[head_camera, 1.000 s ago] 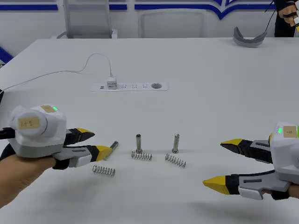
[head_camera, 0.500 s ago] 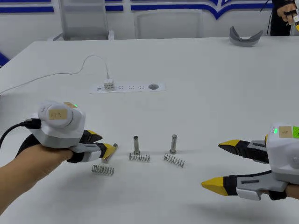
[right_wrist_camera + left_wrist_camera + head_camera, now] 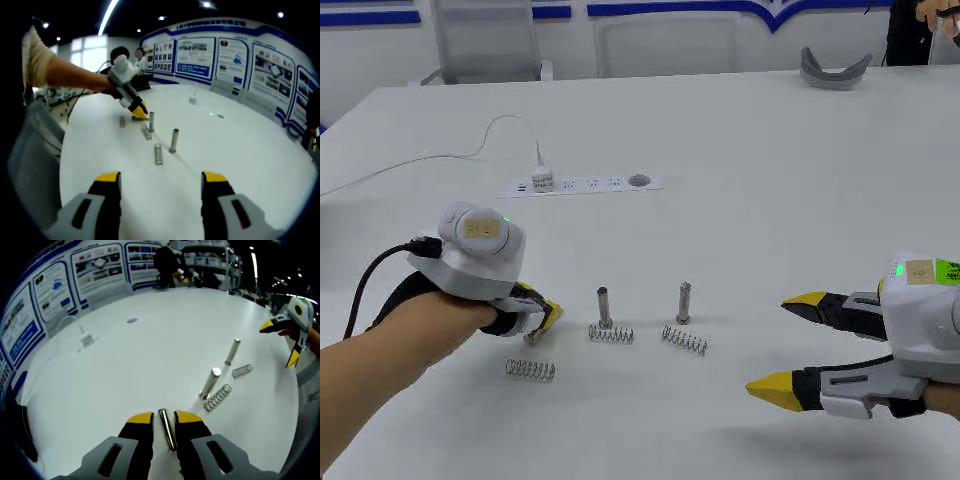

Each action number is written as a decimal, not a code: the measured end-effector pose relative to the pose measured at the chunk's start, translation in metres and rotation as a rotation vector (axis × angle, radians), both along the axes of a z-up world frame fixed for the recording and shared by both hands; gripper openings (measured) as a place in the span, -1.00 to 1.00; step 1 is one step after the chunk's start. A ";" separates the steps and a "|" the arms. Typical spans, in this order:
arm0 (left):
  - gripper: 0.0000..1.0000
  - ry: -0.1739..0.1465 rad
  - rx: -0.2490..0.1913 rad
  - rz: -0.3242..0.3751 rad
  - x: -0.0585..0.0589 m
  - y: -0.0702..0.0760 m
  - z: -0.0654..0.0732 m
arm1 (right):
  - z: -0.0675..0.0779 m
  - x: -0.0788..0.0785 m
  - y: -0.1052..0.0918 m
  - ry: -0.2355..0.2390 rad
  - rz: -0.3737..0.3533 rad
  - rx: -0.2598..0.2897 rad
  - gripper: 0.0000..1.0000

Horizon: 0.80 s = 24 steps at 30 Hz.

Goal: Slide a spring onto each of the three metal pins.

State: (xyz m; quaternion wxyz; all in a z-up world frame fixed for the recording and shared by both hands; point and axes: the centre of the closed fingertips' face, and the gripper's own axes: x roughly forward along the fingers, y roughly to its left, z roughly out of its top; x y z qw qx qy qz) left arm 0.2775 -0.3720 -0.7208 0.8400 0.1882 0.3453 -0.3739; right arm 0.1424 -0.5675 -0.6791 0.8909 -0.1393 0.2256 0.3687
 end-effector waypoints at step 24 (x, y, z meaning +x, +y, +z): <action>-0.80 0.098 0.119 0.032 0.002 -0.001 -0.014 | -0.002 0.000 -0.004 0.004 -0.009 -0.007 0.31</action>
